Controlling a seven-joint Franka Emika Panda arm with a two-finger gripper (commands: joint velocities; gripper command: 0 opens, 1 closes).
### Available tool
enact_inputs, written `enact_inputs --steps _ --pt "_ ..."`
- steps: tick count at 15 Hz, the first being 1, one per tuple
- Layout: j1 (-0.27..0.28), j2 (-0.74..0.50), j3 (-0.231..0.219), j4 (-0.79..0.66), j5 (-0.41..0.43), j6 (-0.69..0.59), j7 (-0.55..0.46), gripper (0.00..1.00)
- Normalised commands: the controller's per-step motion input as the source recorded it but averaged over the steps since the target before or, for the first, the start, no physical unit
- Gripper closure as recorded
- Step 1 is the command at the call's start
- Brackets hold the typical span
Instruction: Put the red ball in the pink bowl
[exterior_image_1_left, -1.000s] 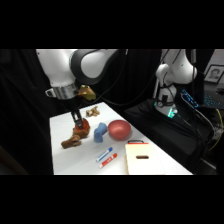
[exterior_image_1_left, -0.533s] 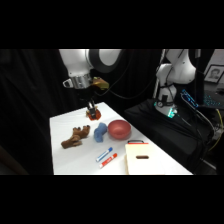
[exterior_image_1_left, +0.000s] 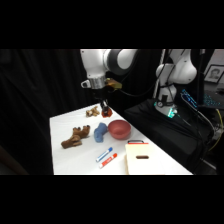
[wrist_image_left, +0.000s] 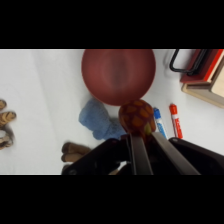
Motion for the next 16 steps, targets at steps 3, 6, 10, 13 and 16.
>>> enact_inputs --steps 3,6,10,13,16 --pt "-0.006 -0.27 -0.027 -0.46 -0.051 0.35 -0.11 0.95" --pt "-0.015 -0.21 -0.034 -0.38 -0.060 0.30 -0.10 0.96" --pt "-0.020 -0.15 -0.027 -0.30 -0.040 0.33 -0.17 0.96" --pt "-0.031 -0.06 -0.023 -0.21 -0.004 0.38 -0.23 0.96" --pt "-0.036 -0.01 -0.021 -0.16 0.006 0.30 -0.21 0.96"
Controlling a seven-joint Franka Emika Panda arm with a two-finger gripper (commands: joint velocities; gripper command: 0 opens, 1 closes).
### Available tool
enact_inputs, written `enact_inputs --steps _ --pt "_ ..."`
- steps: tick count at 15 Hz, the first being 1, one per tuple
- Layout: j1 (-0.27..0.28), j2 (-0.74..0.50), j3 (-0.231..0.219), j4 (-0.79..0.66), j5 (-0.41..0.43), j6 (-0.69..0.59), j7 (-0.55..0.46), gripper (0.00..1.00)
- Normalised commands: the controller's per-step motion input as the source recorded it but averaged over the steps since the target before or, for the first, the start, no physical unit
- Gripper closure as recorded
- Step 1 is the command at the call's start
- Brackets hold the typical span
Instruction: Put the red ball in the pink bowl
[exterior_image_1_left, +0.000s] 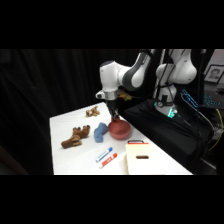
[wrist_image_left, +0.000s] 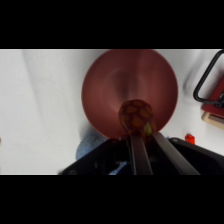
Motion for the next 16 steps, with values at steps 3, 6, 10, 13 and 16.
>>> enact_inputs --steps 3,6,10,13,16 --pt "-0.044 0.04 -0.014 -0.14 0.033 0.29 -0.24 0.96" --pt "-0.056 0.10 0.000 -0.11 0.062 0.30 -0.25 0.96" --pt "-0.070 0.11 0.026 -0.09 0.078 0.28 -0.24 0.96" --pt "-0.085 0.09 0.045 -0.04 0.064 0.21 -0.21 0.66" --pt "-0.098 0.06 0.052 -0.02 0.051 0.14 -0.20 0.43"
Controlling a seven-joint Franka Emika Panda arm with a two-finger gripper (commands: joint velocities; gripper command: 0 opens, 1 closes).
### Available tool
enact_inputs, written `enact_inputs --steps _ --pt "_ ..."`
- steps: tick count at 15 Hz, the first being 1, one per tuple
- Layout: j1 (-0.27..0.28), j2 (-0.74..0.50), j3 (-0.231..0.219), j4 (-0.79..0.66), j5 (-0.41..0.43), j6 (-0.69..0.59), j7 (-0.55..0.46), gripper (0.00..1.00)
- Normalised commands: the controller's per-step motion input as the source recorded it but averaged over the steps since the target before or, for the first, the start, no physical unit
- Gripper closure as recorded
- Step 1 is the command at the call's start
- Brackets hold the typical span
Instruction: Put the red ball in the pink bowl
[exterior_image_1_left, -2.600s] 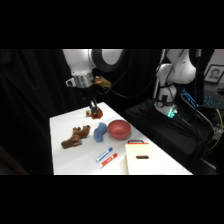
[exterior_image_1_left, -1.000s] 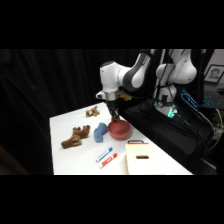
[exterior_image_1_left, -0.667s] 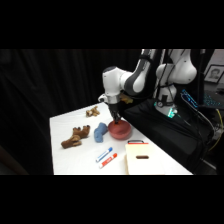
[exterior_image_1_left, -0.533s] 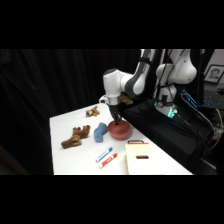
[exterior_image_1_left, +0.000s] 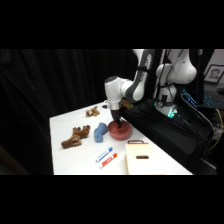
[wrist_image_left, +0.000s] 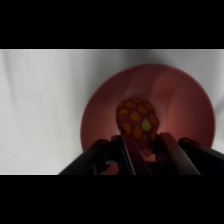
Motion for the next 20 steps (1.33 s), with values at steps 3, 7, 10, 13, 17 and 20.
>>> enact_inputs --steps 3,7,10,13,17,20 --pt "-0.088 -0.02 0.039 -0.01 0.006 0.05 -0.16 0.17" --pt "-0.074 -0.17 0.006 -0.01 -0.041 -0.10 -0.12 0.00" --pt "-0.043 -0.38 -0.022 -0.06 -0.080 -0.29 -0.07 0.00" --pt "-0.015 -0.43 -0.040 -0.04 -0.101 -0.39 -0.03 0.00" --pt "-0.004 -0.40 -0.060 0.04 -0.122 -0.40 0.01 0.00" --pt "-0.002 -0.36 -0.057 0.13 -0.122 -0.42 0.04 0.00"
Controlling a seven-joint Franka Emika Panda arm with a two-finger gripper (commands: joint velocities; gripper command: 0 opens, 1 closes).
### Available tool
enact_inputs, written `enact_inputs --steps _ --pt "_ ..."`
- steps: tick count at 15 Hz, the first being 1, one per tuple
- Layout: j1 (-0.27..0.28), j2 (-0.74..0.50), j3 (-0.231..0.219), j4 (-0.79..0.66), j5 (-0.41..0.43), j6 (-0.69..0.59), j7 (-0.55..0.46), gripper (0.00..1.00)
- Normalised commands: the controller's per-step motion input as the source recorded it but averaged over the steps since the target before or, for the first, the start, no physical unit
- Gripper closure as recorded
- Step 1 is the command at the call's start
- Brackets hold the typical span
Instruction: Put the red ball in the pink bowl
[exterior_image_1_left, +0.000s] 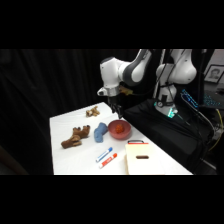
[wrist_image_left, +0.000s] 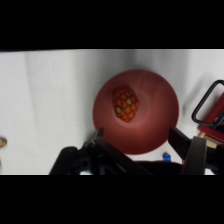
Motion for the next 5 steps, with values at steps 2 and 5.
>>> enact_inputs --steps 2,5 --pt "0.000 -0.26 -0.050 0.20 -0.118 -0.44 0.05 0.00" --pt "-0.002 -0.16 -0.043 0.23 -0.139 -0.42 0.07 0.00"
